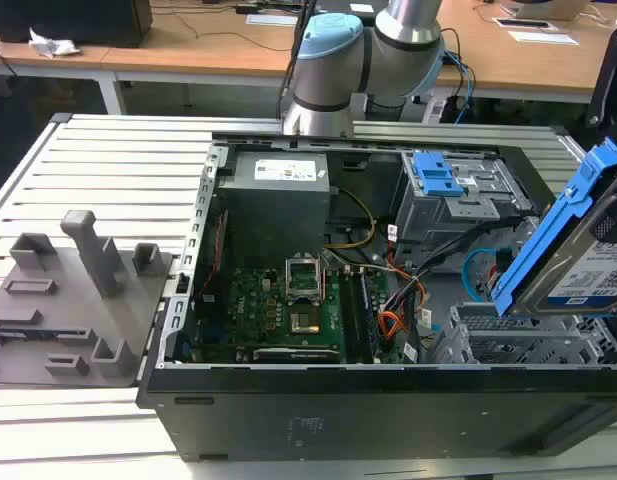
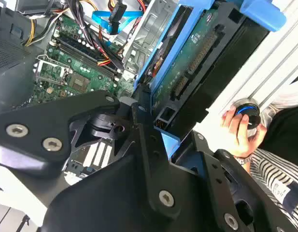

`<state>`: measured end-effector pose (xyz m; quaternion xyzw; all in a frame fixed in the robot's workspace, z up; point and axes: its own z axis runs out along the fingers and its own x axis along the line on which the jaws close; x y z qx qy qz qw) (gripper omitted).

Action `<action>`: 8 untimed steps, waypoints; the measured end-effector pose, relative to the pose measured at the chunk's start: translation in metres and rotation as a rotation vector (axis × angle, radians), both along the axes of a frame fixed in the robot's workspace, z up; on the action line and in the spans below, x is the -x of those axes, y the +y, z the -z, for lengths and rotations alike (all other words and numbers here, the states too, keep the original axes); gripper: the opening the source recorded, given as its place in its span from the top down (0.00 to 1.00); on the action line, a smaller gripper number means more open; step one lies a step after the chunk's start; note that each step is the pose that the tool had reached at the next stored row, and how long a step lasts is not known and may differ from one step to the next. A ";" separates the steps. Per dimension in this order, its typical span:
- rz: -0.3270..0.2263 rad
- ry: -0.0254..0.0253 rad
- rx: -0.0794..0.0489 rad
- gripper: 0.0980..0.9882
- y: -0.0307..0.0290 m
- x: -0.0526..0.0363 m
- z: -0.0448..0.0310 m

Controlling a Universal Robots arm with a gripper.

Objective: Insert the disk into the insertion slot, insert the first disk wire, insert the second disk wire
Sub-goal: 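Insert the disk into the insertion slot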

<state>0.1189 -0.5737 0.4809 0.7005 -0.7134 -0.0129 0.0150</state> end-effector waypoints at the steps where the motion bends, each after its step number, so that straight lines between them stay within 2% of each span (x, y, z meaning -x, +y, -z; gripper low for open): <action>1: 0.000 0.0000 0.000 0.70 0.0000 0.0000 0.0012; 4: 0.000 0.0000 0.000 0.70 0.0000 0.0000 0.0081; 8: 0.000 0.0000 0.000 0.70 0.0000 0.0000 0.0134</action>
